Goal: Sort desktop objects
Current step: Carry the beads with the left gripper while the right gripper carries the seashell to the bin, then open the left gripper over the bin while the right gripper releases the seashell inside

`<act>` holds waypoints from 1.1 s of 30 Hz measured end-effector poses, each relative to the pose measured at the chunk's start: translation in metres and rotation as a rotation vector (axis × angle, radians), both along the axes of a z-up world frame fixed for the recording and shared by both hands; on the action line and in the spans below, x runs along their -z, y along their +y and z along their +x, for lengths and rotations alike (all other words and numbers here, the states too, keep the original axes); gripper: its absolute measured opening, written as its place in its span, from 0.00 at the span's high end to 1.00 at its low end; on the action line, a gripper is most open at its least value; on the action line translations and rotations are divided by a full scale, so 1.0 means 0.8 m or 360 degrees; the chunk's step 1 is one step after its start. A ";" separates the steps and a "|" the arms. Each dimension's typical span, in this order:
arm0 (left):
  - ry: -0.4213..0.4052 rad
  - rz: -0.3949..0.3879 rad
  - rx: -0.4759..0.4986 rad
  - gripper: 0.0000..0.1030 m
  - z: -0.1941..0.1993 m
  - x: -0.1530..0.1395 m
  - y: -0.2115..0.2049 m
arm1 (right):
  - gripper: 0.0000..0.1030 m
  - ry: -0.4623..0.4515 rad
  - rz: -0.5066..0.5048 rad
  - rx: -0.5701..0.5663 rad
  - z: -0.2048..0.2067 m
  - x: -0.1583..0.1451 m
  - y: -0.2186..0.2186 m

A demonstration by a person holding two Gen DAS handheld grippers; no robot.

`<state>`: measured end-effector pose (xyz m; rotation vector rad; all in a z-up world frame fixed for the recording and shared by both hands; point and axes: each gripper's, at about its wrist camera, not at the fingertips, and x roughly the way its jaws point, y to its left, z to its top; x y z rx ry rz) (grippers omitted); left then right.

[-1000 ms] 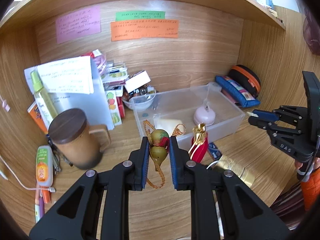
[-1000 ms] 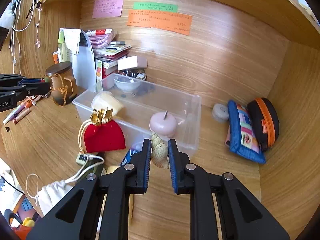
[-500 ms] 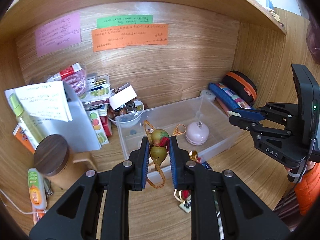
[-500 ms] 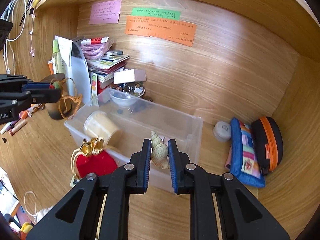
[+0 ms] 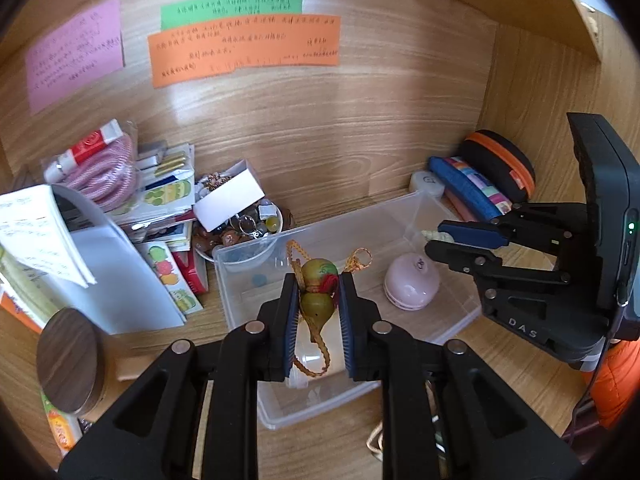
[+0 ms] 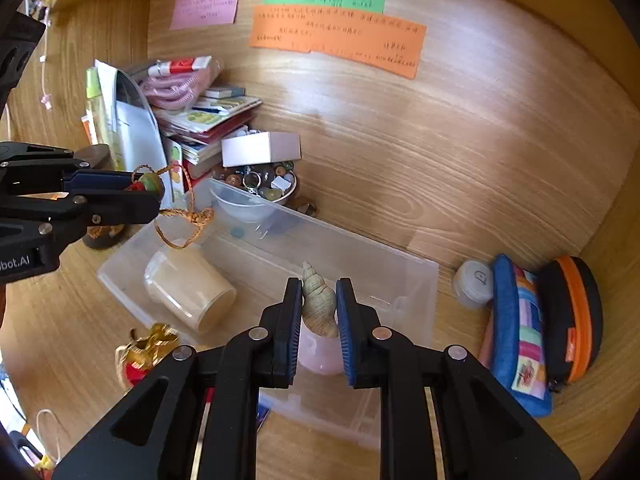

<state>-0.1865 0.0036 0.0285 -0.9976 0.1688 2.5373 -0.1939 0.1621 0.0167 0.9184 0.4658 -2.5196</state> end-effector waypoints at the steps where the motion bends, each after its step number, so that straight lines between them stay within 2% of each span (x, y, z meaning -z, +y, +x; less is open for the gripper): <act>1: -0.0013 -0.0001 -0.0001 0.82 -0.006 0.003 0.001 | 0.85 -0.0015 -0.0002 -0.0008 -0.007 0.003 -0.002; 12: -0.0116 -0.0040 0.0003 0.82 -0.057 0.038 0.009 | 0.85 -0.0117 0.0070 -0.0077 -0.060 0.029 -0.023; 22: -0.0207 -0.0074 -0.0025 0.82 -0.091 0.070 0.011 | 0.85 -0.0183 0.0183 -0.0152 -0.081 0.056 -0.052; 33: -0.0241 -0.0126 -0.0043 0.82 -0.097 0.088 0.016 | 0.85 -0.0277 0.0303 -0.0205 -0.092 0.072 -0.059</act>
